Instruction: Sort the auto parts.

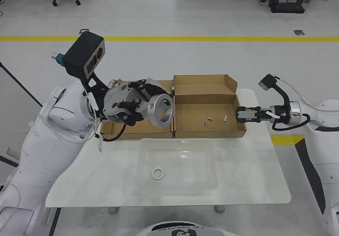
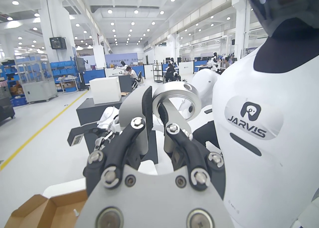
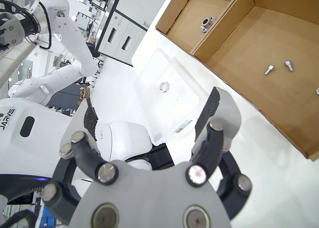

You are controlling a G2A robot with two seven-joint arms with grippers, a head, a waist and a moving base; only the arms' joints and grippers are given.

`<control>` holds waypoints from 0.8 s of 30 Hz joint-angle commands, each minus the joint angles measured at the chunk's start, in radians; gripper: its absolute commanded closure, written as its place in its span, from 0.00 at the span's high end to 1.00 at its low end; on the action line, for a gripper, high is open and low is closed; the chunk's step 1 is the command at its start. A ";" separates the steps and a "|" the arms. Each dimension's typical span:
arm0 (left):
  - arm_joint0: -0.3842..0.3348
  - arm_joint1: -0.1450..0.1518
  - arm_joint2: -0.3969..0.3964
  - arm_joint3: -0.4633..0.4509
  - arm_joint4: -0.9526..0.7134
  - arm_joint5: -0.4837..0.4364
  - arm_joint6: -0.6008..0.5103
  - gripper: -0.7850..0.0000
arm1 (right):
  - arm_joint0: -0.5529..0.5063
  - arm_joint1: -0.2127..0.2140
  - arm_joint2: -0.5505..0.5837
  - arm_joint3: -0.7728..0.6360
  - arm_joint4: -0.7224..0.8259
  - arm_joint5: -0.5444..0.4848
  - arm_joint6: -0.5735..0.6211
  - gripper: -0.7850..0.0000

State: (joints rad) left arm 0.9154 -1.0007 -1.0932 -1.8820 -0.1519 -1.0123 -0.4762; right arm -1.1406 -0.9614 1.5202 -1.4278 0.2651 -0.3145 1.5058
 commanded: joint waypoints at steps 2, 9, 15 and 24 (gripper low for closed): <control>0.007 -0.017 -0.015 -0.015 0.022 0.000 0.028 0.00 | 0.000 0.000 0.000 0.000 0.000 0.000 0.000 1.00; 0.022 -0.039 -0.029 -0.026 0.044 0.000 0.037 0.00 | 0.000 0.000 0.000 0.000 0.000 0.000 0.000 1.00; 0.022 -0.039 -0.029 -0.026 0.044 0.000 0.037 0.00 | 0.000 0.000 0.000 0.000 0.000 0.000 0.000 1.00; 0.044 -0.041 -0.031 -0.044 0.050 0.021 0.055 0.00 | 0.000 0.000 0.000 0.000 0.000 0.000 0.000 1.00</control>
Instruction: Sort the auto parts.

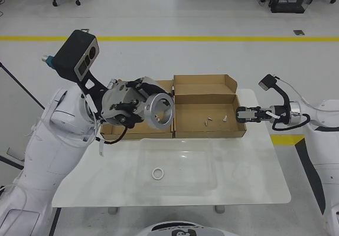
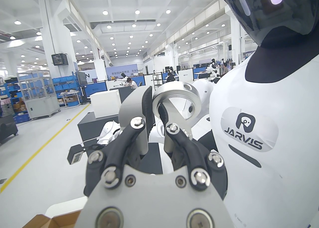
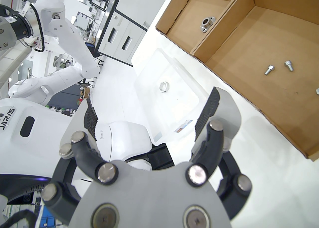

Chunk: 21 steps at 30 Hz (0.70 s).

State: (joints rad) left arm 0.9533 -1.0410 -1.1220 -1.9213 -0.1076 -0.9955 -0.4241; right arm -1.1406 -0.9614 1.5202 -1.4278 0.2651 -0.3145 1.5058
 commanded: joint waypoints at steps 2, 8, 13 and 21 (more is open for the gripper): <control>0.017 -0.003 -0.001 -0.007 -0.015 -0.006 0.029 0.00 | 0.000 0.000 0.000 0.000 0.000 0.000 0.000 1.00; 0.027 -0.015 0.011 -0.006 -0.066 -0.017 0.086 0.00 | 0.000 0.000 0.000 0.000 0.000 0.000 0.000 1.00; 0.035 -0.026 0.020 -0.013 -0.111 -0.017 0.127 0.00 | 0.000 0.000 0.000 0.000 0.000 0.000 0.000 1.00; 0.051 -0.051 0.019 -0.012 -0.156 -0.017 0.182 0.00 | 0.000 0.000 0.000 0.000 0.000 0.000 0.000 1.00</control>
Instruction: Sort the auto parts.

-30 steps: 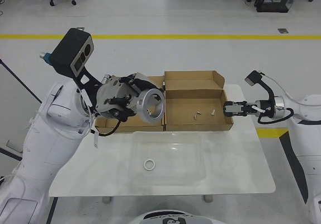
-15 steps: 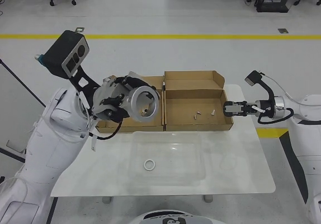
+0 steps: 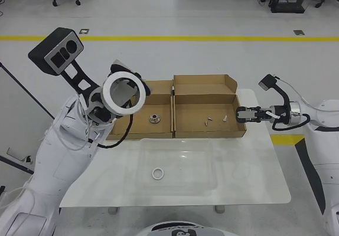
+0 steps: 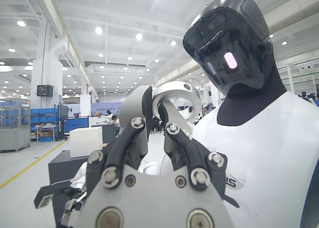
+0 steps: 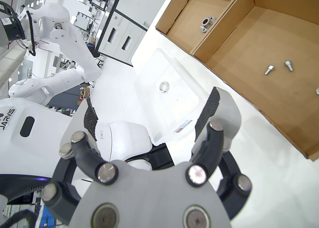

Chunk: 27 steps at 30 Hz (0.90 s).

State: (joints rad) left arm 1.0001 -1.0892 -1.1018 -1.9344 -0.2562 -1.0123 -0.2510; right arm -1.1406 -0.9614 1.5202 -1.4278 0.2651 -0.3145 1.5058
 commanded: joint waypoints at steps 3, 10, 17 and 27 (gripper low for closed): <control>0.014 -0.012 -0.002 0.002 -0.027 0.000 0.021 0.00 | 0.000 0.000 0.000 0.000 0.000 0.000 0.000 1.00; 0.030 -0.041 -0.011 -0.011 -0.106 0.000 0.046 0.00 | 0.000 0.000 0.000 0.000 0.000 0.000 0.000 1.00; 0.036 -0.051 -0.032 0.034 -0.027 0.000 -0.108 0.00 | 0.000 0.000 0.000 0.000 0.000 0.000 0.000 1.00; 0.033 -0.052 -0.054 0.047 0.034 0.000 -0.204 0.00 | 0.000 0.000 0.000 0.000 0.000 0.000 0.000 1.00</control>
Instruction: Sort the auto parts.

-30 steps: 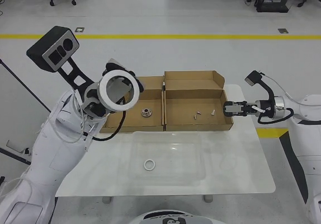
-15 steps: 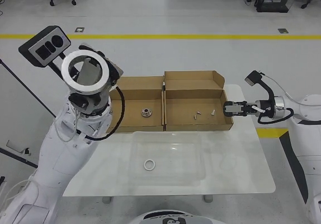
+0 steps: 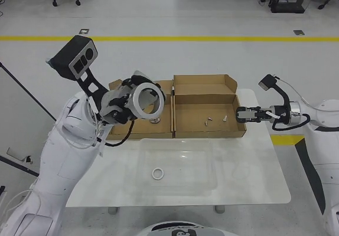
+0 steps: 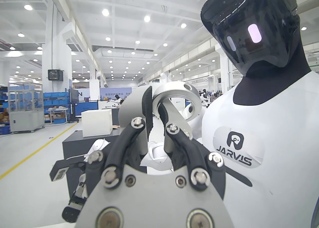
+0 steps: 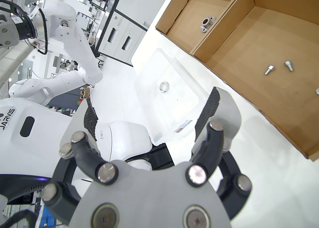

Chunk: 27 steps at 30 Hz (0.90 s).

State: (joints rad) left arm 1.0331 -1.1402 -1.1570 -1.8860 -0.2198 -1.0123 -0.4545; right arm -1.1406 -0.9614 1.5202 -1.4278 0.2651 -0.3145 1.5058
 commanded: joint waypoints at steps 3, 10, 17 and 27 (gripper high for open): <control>0.000 -0.005 0.007 -0.008 -0.027 0.000 0.008 0.00 | 0.000 0.000 0.000 0.000 0.000 0.000 0.000 1.00; 0.004 -0.024 0.014 -0.041 -0.137 0.000 0.073 0.00 | 0.000 0.000 0.000 0.000 0.000 0.000 0.000 1.00; 0.009 -0.054 0.000 -0.064 -0.218 0.000 0.107 0.00 | 0.000 0.000 0.000 0.000 0.000 0.000 0.000 1.00; 0.021 -0.069 -0.043 0.004 -0.054 0.000 -0.029 0.00 | 0.000 0.000 0.000 0.000 0.000 0.000 0.000 1.00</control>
State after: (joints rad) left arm 1.0535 -1.2104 -1.1987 -1.8901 -0.3033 -1.0123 -0.4578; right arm -1.1406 -0.9614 1.5202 -1.4278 0.2651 -0.3145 1.5058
